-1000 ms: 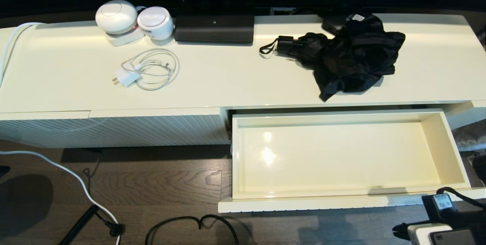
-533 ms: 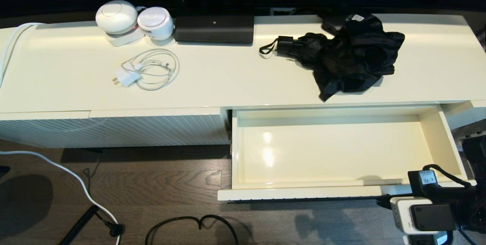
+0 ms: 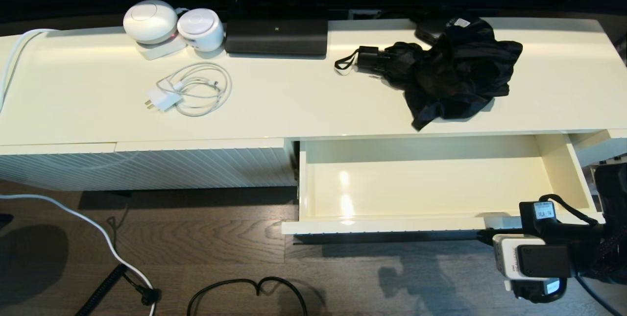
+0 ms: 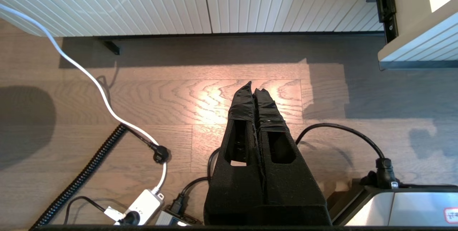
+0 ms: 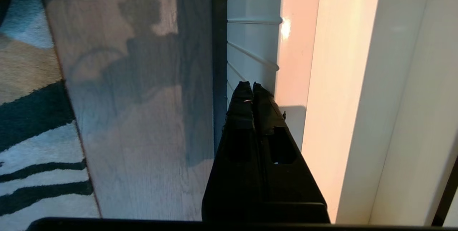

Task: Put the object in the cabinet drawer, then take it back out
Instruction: Close the drawer

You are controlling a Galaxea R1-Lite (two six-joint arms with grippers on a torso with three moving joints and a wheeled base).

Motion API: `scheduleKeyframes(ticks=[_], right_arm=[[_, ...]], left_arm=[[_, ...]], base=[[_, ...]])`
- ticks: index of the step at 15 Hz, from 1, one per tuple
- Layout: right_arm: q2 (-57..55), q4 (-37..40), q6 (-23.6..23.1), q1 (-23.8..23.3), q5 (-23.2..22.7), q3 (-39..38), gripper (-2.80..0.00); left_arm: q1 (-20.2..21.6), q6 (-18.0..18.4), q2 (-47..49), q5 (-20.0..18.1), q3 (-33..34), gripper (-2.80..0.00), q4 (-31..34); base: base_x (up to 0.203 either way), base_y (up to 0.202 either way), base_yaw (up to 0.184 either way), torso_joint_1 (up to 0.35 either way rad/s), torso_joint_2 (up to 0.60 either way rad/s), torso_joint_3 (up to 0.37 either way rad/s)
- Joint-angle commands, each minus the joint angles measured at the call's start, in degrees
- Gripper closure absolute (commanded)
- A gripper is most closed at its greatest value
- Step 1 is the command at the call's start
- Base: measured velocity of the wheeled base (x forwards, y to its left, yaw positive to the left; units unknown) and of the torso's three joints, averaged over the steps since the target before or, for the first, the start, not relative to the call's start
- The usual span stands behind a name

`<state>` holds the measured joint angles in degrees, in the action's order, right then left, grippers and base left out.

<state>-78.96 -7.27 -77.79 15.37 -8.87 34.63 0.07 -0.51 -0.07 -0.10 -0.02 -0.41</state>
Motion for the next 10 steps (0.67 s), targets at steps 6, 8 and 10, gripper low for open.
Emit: scheduleKeyframes(ticks=[6, 8, 10], right_arm=[[-2.71, -11.75, -0.43, 0.10, 0.09, -2.27, 0.00], [-3.58, -15.67, -0.43, 0.10, 0.09, -3.07, 0.00], [-4.14, -17.84, -0.43, 0.10, 0.09, -3.22, 0.00]], left_arm=[[0.01, 0.04, -0.10, 0.01, 0.02, 0.00, -0.02], [0.01, -0.01, -0.10, 0.01, 0.02, 0.00, -0.02], [0.10, 0.07, -0.10, 0.01, 0.02, 0.00, -0.02]], base=[[0.000, 0.000, 0.000, 0.000, 0.00, 0.000], [0.000, 0.000, 0.000, 0.000, 0.00, 0.000], [0.000, 0.000, 0.000, 0.000, 0.00, 0.000]])
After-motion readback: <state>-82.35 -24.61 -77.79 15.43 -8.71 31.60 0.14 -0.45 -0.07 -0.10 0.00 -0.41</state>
